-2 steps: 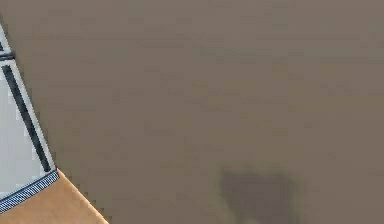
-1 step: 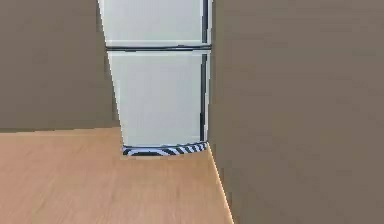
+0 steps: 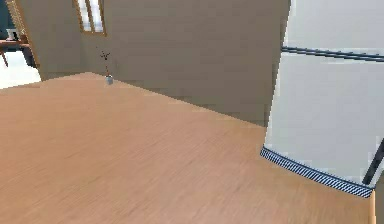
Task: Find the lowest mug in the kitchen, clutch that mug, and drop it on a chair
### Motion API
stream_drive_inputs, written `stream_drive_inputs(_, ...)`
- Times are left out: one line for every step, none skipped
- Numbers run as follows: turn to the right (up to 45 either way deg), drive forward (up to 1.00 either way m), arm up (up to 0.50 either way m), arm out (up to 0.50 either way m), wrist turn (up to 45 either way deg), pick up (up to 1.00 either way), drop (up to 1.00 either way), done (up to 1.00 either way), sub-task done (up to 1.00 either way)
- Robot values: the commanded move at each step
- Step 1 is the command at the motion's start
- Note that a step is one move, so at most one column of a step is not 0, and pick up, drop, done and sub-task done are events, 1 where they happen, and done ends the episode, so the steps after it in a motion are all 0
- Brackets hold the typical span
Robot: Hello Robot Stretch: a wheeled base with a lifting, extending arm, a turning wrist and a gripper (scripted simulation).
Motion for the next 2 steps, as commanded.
stream_drive_inputs(-3.0, 0.00, 0.00, 0.00, 0.0, 0.00, 0.00, 0.00, 0.00)
stream_drive_inputs(0.0, 0.30, 0.00, 0.00, 0.0, 0.00, 0.00, 0.00, 0.00)
